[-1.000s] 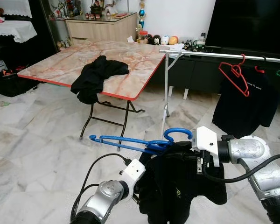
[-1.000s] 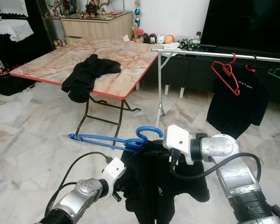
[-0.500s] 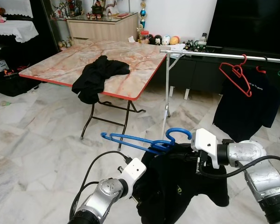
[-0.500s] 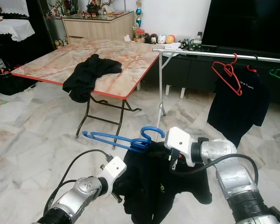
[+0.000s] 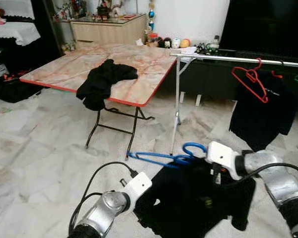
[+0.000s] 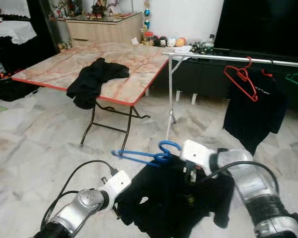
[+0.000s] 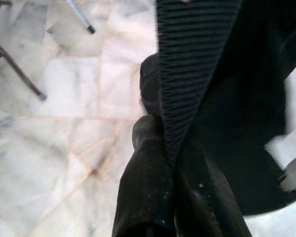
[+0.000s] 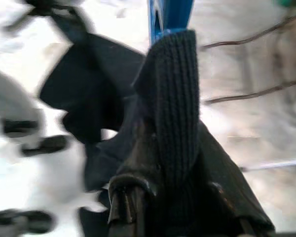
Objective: Hang hanger
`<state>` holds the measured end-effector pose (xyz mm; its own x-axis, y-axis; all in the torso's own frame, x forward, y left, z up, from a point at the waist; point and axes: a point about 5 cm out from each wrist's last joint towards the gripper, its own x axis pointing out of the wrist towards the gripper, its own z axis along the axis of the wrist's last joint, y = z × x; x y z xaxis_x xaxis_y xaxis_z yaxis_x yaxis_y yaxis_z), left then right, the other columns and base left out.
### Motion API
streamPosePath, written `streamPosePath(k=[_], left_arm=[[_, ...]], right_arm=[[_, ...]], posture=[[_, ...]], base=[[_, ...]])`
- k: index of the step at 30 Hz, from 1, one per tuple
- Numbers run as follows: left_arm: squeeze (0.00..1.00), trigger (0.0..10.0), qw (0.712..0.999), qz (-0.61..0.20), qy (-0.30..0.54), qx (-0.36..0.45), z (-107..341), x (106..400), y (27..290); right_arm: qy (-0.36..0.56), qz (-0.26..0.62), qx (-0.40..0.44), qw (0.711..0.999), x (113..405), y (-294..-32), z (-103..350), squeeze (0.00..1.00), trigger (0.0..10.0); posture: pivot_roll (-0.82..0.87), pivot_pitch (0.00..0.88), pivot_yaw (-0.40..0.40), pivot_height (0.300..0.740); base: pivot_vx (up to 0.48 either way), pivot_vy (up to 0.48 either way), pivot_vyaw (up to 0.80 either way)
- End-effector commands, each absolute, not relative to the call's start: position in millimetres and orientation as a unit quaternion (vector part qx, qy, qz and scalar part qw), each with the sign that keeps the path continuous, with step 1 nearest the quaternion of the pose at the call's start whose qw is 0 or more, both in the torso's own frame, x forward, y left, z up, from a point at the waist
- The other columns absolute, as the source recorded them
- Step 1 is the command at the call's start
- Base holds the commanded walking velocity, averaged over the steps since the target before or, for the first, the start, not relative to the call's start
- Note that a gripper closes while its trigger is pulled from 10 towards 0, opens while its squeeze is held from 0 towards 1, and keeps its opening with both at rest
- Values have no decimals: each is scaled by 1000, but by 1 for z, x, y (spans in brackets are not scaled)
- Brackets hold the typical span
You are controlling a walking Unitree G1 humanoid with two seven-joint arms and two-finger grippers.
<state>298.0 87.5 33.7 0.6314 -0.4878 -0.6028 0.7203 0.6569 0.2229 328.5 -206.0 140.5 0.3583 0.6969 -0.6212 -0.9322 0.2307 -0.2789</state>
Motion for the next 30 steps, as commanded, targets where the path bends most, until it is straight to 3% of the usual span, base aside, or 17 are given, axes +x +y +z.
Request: streamPosePath(k=[1, 3, 7, 9, 12, 13, 14, 19, 21, 25, 30], left_arm=[[0, 0, 871, -334, 268, 241, 31, 297, 93], [0, 0, 870, -330, 272, 244, 31, 297, 94], [0, 0, 867, -331, 277, 250, 28, 294, 95], [0, 0, 864, -338, 275, 250, 28, 293, 92], [0, 0, 864, -338, 275, 252, 28, 292, 91], [0, 0, 864, -338, 275, 253, 28, 292, 91], [0, 0, 864, -337, 275, 254, 28, 292, 91], [0, 0, 862, -337, 277, 256, 27, 291, 92], [0, 0, 865, -330, 275, 259, 28, 292, 93], [0, 0, 866, -326, 274, 261, 29, 293, 95], [0, 0, 867, -323, 274, 262, 29, 294, 96]], right_arm=[[198, 555, -330, 738, 324, -215, 144, 0, 0], [231, 553, -351, 719, 321, -225, 137, 0, 0], [230, 536, -330, 742, 328, -235, 142, 0, 0], [202, 538, -269, 773, 333, -233, 148, 0, 0], [191, 558, -221, 777, 331, -232, 150, 0, 0], [200, 566, -222, 768, 328, -233, 148, 0, 0], [248, 583, -247, 733, 317, -242, 135, 0, 0], [305, 564, -272, 718, 311, -260, 123, 0, 0], [366, 554, -312, 679, 301, -276, 113, 0, 0], [413, 522, -357, 655, 296, -291, 107, 0, 0], [412, 499, -376, 663, 299, -294, 105, 0, 0]], posture=[[117, 0, 42, 740], [114, 0, 36, 740], [113, 0, 32, 740], [112, 0, 31, 740], [117, 0, 31, 740], [119, 0, 30, 740], [115, 0, 30, 740], [112, 0, 30, 740], [110, 0, 30, 740], [111, 0, 30, 740], [111, 0, 28, 740]], base=[[0, 0, 0], [0, 0, 0], [0, 0, 0], [0, 0, 0], [0, 0, 0], [0, 0, 0], [0, 0, 0], [0, 0, 0], [0, 0, 0], [0, 0, 0], [0, 0, 0]])
